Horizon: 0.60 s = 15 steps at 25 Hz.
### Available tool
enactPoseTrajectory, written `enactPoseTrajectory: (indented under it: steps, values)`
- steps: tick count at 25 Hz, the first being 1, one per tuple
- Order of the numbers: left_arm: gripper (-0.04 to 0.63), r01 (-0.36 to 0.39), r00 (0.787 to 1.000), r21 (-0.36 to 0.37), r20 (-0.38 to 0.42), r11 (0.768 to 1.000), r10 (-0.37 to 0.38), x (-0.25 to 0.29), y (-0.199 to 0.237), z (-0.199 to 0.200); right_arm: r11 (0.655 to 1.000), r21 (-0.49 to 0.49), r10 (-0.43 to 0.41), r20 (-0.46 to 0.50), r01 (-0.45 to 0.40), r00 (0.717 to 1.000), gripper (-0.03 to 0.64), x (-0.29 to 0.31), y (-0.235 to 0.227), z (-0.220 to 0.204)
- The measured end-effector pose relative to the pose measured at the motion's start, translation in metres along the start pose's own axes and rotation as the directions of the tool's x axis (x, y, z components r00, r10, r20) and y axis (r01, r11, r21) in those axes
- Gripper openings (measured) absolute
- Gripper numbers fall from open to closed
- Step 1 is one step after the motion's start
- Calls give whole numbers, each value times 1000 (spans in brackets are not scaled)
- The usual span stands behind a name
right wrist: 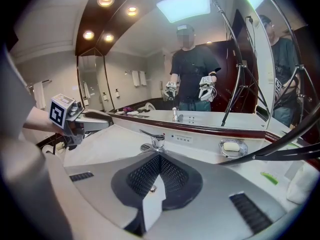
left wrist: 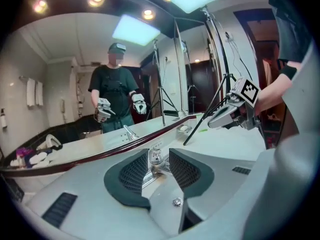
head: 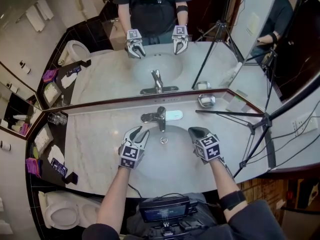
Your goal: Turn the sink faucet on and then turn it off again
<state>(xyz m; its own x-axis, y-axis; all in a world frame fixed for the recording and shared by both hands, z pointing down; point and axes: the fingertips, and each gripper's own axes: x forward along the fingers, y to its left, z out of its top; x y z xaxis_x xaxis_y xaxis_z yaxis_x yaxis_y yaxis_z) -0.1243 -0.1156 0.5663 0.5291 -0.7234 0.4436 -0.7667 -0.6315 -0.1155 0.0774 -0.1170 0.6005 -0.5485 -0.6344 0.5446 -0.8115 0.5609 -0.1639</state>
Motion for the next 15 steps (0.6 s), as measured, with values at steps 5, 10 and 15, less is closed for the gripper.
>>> enactPoseTrajectory:
  steps: [5, 10, 15]
  values:
    - [174, 33, 996, 204, -87, 978, -16, 38, -2, -15, 1000, -15, 1, -17, -1, 1000, 20, 0, -2, -2]
    - [222, 70, 989, 432, -147, 899, -7, 75, -3, -23, 1000, -14, -6, -26, 5, 1000, 20, -2, -9, -6]
    - [222, 75, 985, 641, -165, 764, 41, 104, -4, -20, 1000, -12, -26, -41, 26, 999, 20, -8, -18, -15]
